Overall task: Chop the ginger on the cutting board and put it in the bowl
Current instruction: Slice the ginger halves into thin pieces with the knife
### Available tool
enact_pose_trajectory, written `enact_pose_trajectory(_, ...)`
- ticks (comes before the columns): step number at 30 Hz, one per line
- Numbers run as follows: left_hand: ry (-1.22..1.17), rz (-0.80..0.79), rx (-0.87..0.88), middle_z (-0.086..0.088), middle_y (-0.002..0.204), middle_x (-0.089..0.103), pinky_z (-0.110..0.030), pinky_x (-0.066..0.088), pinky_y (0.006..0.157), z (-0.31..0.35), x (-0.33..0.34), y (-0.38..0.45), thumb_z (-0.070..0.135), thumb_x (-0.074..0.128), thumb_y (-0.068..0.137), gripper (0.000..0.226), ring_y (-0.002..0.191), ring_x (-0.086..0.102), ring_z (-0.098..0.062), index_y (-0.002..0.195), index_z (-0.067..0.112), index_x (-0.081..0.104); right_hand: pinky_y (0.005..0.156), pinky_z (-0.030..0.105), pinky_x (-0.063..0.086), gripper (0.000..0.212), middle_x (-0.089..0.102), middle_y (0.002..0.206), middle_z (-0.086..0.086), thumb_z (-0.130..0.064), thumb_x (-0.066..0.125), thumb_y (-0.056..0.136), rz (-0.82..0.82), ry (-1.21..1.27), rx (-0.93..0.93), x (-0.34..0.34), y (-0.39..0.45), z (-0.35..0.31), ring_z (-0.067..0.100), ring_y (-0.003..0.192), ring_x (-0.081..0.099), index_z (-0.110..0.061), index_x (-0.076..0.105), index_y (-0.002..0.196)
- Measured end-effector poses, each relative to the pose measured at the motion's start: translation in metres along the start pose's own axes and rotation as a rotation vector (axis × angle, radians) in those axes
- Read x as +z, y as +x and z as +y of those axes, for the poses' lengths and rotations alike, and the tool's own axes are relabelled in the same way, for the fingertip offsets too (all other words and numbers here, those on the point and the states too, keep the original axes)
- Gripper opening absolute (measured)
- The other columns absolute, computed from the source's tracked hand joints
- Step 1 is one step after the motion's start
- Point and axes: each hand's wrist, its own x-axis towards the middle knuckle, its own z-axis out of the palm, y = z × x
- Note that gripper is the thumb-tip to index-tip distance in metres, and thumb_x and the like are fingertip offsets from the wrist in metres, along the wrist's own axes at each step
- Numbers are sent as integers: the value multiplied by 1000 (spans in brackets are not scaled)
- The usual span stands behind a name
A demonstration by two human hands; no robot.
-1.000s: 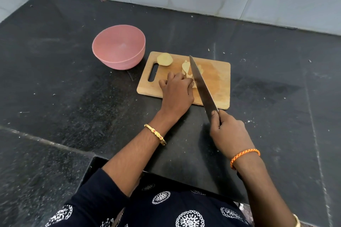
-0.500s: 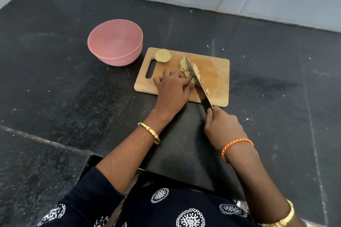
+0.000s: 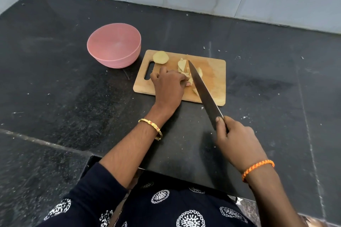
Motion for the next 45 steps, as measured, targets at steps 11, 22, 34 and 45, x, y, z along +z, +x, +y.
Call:
enact_pose_trajectory(11,-54,1,-7,8,96,70,-30,19,77,-1,1,2,30,60,88,18,94,40,-12,101,25,72,52,30,43,32,55,62,6,-33,33,99,-27,-32,-69,9,31,-6,22,56,54,-17,52,80)
enact_pose_trajectory(22,-55,51,-52,11,94,70,-30,16,76,0,2,-2,31,59,89,16,95,43,-13,98,29,73,73,39,54,31,59,80,10,-35,30,100,-139,-124,26,5,35,-23,28,75,60,-16,52,90)
enact_pose_trajectory(34,-32,50,-81,2,90,68,-33,21,81,4,-3,-2,28,63,86,23,99,48,-16,108,25,65,49,27,45,37,56,57,3,-40,36,97,-74,-73,48,-29,-8,6,17,50,53,-22,51,68)
enact_pose_trajectory(45,38,113,0,2,112,57,-34,20,80,14,-16,-7,53,50,85,49,105,43,-18,123,23,54,61,31,35,24,52,76,4,-43,56,85,229,-162,103,-12,3,8,31,69,46,-21,57,94)
